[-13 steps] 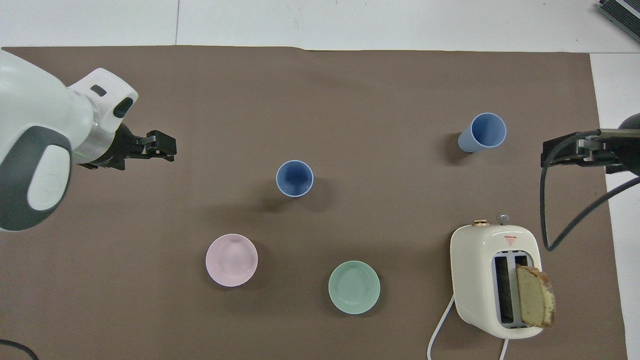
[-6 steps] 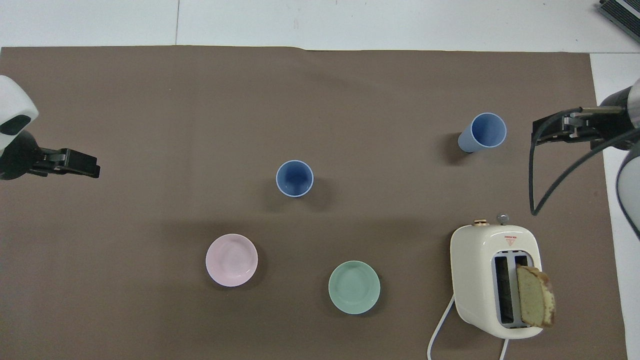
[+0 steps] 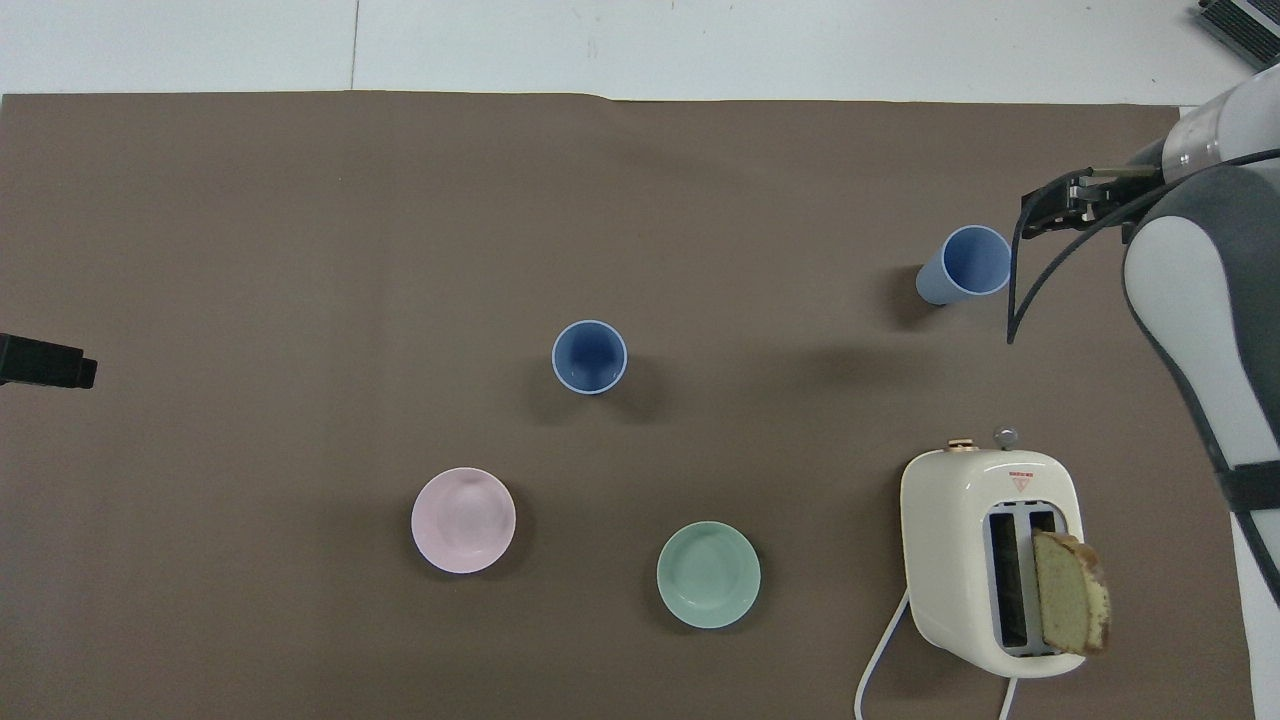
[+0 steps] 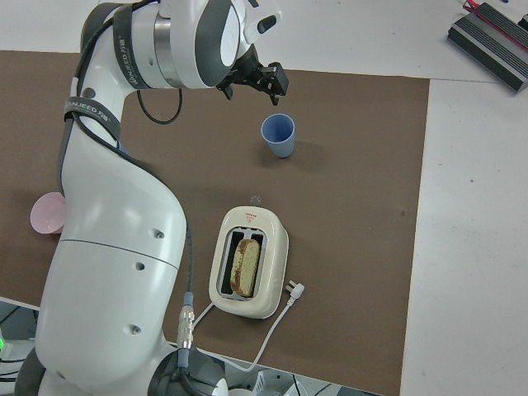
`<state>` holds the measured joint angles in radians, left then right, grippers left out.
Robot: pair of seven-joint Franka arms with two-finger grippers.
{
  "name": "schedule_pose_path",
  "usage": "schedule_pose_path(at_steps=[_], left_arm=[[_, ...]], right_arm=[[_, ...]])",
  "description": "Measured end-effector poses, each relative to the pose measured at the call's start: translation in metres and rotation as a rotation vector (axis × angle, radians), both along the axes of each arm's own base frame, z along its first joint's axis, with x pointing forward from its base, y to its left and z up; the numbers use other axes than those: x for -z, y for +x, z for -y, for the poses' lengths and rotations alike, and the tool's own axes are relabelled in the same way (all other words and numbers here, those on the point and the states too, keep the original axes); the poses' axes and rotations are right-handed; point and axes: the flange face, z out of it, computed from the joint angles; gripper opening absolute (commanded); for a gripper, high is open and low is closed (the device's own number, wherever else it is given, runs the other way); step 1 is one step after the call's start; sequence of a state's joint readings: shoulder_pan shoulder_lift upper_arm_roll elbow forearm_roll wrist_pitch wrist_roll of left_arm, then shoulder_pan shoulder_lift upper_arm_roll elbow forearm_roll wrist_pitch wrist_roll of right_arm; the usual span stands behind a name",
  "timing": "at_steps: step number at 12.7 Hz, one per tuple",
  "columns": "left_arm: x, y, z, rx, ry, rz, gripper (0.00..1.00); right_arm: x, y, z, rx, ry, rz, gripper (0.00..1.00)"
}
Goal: Stack blue cups with both arms
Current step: 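Reach the right gripper to the other blue cup and grasp it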
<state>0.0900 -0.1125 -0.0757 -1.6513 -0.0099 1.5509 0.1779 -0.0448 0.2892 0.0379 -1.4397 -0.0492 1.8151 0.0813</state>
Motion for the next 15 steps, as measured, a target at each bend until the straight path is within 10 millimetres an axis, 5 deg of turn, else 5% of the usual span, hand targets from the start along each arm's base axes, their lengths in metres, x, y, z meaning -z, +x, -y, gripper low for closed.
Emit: schedule_pose_path(at_steps=[3,7,15], left_arm=[[-0.007,-0.004,0.001,0.002,0.001,-0.019,1.0],[-0.006,-0.005,0.0,-0.067,0.0,-0.029,1.0],[-0.003,-0.006,0.042,-0.044,-0.022,-0.036,1.0]], right_arm=[[0.04,0.016,0.013,0.008,0.002,0.008,1.0],[0.12,0.017,0.02,0.01,0.006,0.009,1.0],[0.167,0.009,0.026,0.017,0.009,-0.019,0.91]])
